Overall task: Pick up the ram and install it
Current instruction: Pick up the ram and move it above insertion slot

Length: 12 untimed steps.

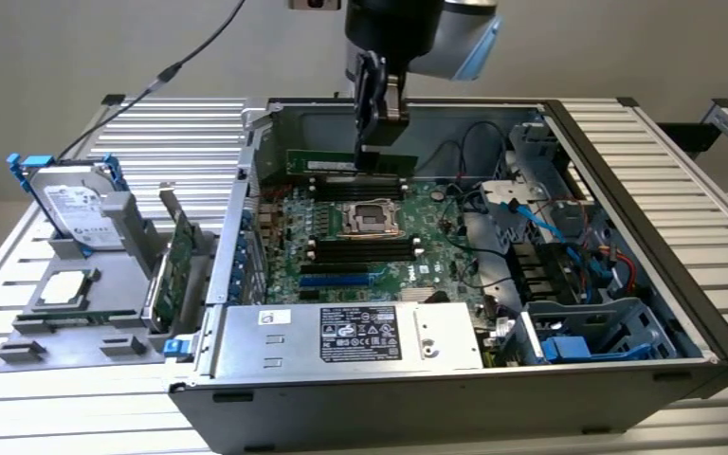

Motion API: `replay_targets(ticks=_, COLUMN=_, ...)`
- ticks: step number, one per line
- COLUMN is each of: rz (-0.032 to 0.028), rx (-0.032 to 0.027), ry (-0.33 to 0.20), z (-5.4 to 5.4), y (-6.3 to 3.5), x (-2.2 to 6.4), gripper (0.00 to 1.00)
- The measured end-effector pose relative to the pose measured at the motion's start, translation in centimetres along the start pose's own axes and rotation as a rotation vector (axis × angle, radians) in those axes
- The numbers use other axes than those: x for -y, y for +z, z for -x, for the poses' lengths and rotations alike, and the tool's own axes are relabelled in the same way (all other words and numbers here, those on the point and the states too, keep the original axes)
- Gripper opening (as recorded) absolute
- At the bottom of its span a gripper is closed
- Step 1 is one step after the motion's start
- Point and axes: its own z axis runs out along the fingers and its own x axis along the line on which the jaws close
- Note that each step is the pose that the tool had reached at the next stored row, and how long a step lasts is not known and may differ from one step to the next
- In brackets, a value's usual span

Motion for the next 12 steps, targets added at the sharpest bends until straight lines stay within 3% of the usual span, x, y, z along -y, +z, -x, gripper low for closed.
replay_targets(ticks=4, rz=-0.0119, rx=-0.0007, ry=0.001, z=0.9, y=0.14, x=0.44, gripper=0.14)
replay_targets(ticks=12, rz=-0.0437, rx=-0.0026, ry=0.002, z=2.4, y=0.36, x=1.28, gripper=0.14)
